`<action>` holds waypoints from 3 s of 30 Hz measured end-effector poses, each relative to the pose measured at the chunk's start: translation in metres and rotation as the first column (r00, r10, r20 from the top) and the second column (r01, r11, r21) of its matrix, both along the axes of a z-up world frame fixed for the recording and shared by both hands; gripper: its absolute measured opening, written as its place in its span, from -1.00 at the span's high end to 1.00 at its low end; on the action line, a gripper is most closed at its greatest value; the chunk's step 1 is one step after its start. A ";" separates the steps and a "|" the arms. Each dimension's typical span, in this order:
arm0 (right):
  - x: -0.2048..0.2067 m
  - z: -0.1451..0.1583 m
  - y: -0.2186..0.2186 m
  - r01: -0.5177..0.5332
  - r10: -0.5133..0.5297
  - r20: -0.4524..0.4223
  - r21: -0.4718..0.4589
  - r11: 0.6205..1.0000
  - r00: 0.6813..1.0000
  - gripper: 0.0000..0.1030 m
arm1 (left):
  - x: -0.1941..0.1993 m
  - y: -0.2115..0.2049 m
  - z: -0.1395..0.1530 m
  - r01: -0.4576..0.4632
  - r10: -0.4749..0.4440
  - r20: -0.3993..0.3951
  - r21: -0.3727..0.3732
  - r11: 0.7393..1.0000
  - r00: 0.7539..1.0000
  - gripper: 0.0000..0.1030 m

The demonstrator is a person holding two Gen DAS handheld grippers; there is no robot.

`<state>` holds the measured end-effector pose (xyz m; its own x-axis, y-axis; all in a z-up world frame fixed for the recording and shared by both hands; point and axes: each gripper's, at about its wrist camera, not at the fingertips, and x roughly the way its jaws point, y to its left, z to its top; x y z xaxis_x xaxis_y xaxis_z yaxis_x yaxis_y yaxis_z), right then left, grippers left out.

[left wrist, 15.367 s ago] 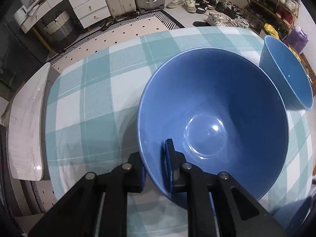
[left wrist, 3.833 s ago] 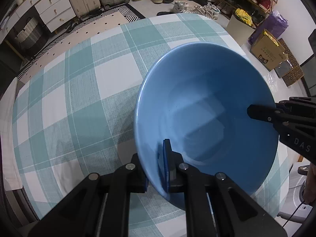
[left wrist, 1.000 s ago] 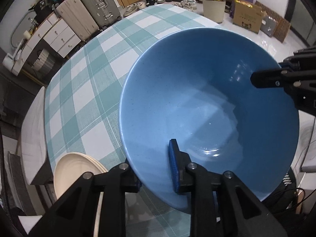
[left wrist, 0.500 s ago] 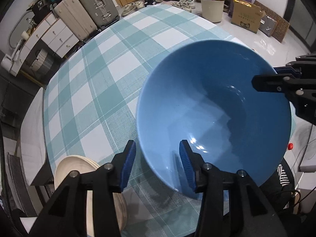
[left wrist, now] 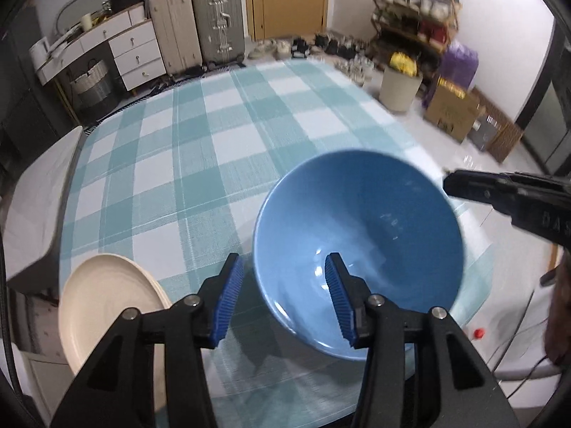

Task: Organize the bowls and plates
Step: 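Lower the bowl into the nested blue bowls and open both tools, then close the left tool on the bowl stack rim while the right tool grips its opposite rim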

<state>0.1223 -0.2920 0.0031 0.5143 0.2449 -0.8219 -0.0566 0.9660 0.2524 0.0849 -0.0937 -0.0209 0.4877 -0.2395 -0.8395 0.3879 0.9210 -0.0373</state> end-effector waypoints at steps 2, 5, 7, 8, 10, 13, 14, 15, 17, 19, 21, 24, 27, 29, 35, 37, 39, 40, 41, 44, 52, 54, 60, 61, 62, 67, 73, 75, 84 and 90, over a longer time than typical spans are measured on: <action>-0.005 0.005 -0.006 0.046 -0.047 0.043 0.014 0.999 0.998 0.79 | -0.006 0.007 0.003 -0.042 0.043 0.029 -0.031 0.999 0.999 0.00; -0.007 0.002 -0.002 0.017 -0.020 0.039 0.081 0.997 0.999 0.79 | -0.013 0.019 0.002 -0.094 0.096 0.018 -0.097 0.991 0.995 -0.02; -0.007 -0.007 0.003 0.001 -0.003 0.018 0.097 0.995 1.000 0.79 | -0.019 0.023 0.002 -0.102 0.105 0.016 -0.136 0.985 0.994 -0.04; -0.007 -0.010 0.003 0.001 -0.002 0.013 0.105 0.994 1.000 0.79 | -0.024 0.025 0.002 -0.111 0.117 0.034 -0.137 0.984 0.993 -0.06; -0.007 -0.021 0.005 0.013 -0.013 -0.003 0.106 0.994 1.000 0.79 | -0.031 0.026 0.004 -0.125 0.134 0.061 -0.138 0.983 0.989 -0.37; -0.009 -0.033 0.005 0.021 -0.020 -0.011 0.134 0.991 1.000 0.79 | -0.043 0.032 0.009 -0.147 0.172 0.129 -0.183 0.972 0.977 -0.78; -0.009 -0.036 0.005 0.018 -0.016 -0.016 0.146 0.989 1.000 0.79 | -0.046 0.035 0.011 -0.156 0.188 0.144 -0.207 0.966 0.972 -0.84; -0.009 -0.038 0.004 0.019 -0.017 -0.018 0.157 0.987 1.000 0.79 | -0.048 0.037 0.013 -0.162 0.197 0.143 -0.229 0.960 0.970 -0.89; -0.010 -0.042 0.003 0.027 -0.026 -0.010 0.174 0.984 1.000 0.79 | -0.050 0.041 0.015 -0.159 0.204 0.143 -0.276 0.948 0.968 -0.89; -0.012 -0.039 0.004 0.034 -0.036 0.005 0.167 0.985 0.999 0.79 | -0.052 0.042 0.017 -0.166 0.216 0.165 -0.268 0.949 0.962 -0.89; -0.018 -0.032 0.006 0.019 -0.027 0.045 0.172 0.985 0.999 0.79 | -0.055 0.043 0.018 -0.178 0.234 0.214 -0.250 0.952 0.948 -0.89; -0.038 -0.012 0.016 0.011 -0.031 0.160 0.121 0.993 0.987 0.72 | -0.061 0.045 0.019 -0.227 0.276 0.309 -0.185 0.956 0.910 -0.90; -0.061 0.000 0.025 0.025 -0.049 0.281 0.088 0.996 0.959 0.27 | -0.063 0.048 0.018 -0.275 0.306 0.352 -0.136 0.952 0.884 -0.91; -0.073 0.002 0.030 0.030 -0.057 0.338 0.084 0.996 0.939 0.02 | -0.061 0.053 0.015 -0.291 0.323 0.329 -0.144 0.946 0.887 -0.91; -0.094 0.002 0.044 0.020 -0.046 0.407 0.067 0.998 0.912 -0.08 | -0.072 0.067 0.012 -0.344 0.370 0.343 -0.137 0.929 0.863 -0.91; -0.103 0.003 0.047 -0.007 -0.027 0.420 0.079 0.997 0.907 -0.31 | -0.077 0.069 0.011 -0.353 0.377 0.345 -0.133 0.926 0.859 -0.91; -0.112 0.003 0.050 -0.039 -0.011 0.443 0.104 0.994 0.897 -0.55 | -0.084 0.071 0.011 -0.356 0.379 0.354 -0.132 0.925 0.855 -0.92; -0.118 0.005 0.053 -0.038 -0.015 0.462 0.105 0.994 0.886 -0.63 | -0.087 0.072 0.012 -0.352 0.374 0.362 -0.127 0.927 0.854 -0.92; -0.124 0.006 0.056 -0.037 -0.018 0.482 0.103 0.994 0.876 -0.71 | -0.089 0.072 0.012 -0.355 0.374 0.369 -0.120 0.927 0.851 -0.93; -0.140 0.010 0.066 -0.023 -0.017 0.527 0.069 0.997 0.849 -0.86 | -0.096 0.076 0.013 -0.369 0.385 0.385 -0.117 0.922 0.839 -1.00; -0.172 0.017 0.089 0.042 -0.007 0.622 -0.041 0.998 0.783 -0.98 | -0.112 0.086 0.012 -0.356 0.395 0.381 -0.171 0.919 0.836 -1.00; -0.175 0.016 0.092 0.065 -0.019 0.630 -0.050 0.997 0.776 -0.98 | -0.114 0.085 0.010 -0.353 0.392 0.380 -0.170 0.920 0.838 -1.00; -0.190 0.012 0.093 0.116 -0.089 0.647 0.001 0.993 0.757 -0.98 | -0.119 0.085 0.013 -0.337 0.378 0.398 -0.173 0.926 0.836 -1.00; -0.192 0.012 0.091 0.113 -0.105 0.638 0.028 0.993 0.763 -0.98 | -0.119 0.086 0.013 -0.339 0.382 0.401 -0.175 0.924 0.833 -1.00; -0.195 0.012 0.090 0.098 -0.109 0.635 0.052 0.994 0.765 -0.98 | -0.119 0.087 0.013 -0.343 0.387 0.401 -0.180 0.922 0.830 -1.00; -0.197 0.013 0.098 0.076 -0.084 0.643 0.041 0.996 0.762 -0.98 | -0.118 0.090 0.008 -0.352 0.394 0.383 -0.179 0.919 0.835 -1.00; -0.196 0.012 0.097 0.078 -0.108 0.641 0.075 0.994 0.760 -0.98 | -0.114 0.090 0.003 -0.361 0.401 0.383 -0.175 0.916 0.832 -1.00; -0.195 0.011 0.094 0.079 -0.115 0.638 0.084 0.993 0.761 -0.98 | -0.111 0.088 -0.001 -0.361 0.396 0.368 -0.164 0.918 0.841 -1.00; -0.176 -0.006 0.080 0.092 -0.144 0.586 0.118 0.989 0.798 -0.98 | -0.089 0.074 -0.019 -0.339 0.357 0.317 -0.111 0.934 0.879 -1.00; -0.151 -0.016 0.057 0.136 -0.183 0.546 0.126 0.983 0.817 -0.98 | -0.058 0.064 -0.026 -0.310 0.319 0.256 -0.074 0.948 0.913 -1.00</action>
